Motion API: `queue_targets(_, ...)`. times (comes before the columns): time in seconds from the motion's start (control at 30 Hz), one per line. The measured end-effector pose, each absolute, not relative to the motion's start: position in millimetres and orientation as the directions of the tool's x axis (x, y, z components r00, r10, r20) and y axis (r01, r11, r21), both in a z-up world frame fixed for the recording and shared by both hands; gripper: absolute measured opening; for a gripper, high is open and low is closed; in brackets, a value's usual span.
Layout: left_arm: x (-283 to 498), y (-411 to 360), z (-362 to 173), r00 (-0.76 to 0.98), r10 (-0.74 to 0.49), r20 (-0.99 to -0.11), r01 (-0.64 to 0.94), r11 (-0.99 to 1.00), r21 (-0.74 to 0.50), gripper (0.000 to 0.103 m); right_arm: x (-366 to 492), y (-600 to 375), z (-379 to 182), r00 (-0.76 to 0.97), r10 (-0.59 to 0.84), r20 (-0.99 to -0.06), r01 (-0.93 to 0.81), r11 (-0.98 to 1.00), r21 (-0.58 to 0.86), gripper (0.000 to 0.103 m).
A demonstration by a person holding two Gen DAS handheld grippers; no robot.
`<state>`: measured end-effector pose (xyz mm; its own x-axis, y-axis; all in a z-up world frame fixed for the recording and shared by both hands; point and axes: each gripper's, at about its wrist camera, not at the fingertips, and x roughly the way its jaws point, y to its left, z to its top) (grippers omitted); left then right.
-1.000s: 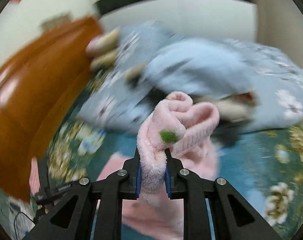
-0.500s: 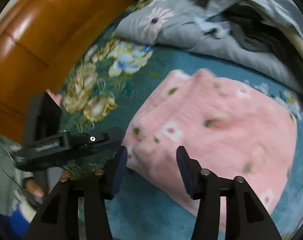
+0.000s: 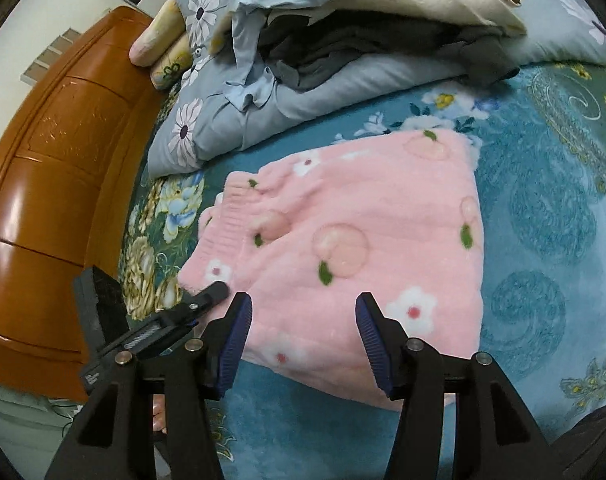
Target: Fold clothes
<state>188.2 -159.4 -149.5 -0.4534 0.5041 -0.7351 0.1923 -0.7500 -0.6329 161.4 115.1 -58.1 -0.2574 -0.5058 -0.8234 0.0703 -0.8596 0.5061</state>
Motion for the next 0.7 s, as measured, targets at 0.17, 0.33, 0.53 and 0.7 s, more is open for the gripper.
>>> queue_targets(0.17, 200.0, -182.3, -152.8, -0.454, 0.476, -0.753, 0.237, -0.751, -0.617, 0.022, 163.6, 117.7, -52.5, -0.269, -0.514, -0.815, 0.078, -0.855, 0.513, 0.055)
queue_targets(0.33, 211.9, -205.2, -156.1, -0.454, 0.447, -0.771, 0.281, -0.75, -0.599, 0.026, 153.4, 127.0, -63.2, -0.236, -0.462, -0.855, 0.035, -0.883, 0.467, 0.055)
queue_targets(0.53, 221.7, -222.7, -157.8, -0.451, 0.504, -0.736, 0.326, -0.675, -0.662, 0.053, 143.5, 162.4, -95.3, -0.188, -0.425, -0.886, -0.103, -0.888, 0.448, 0.056)
queue_targets(0.7, 209.2, -234.1, -140.8, -0.503, 0.461, -0.731, 0.291, -0.707, -0.645, 0.08, 136.0, 183.2, -120.6, -0.152, -0.481, -0.863, -0.198, -0.841, 0.504, 0.06)
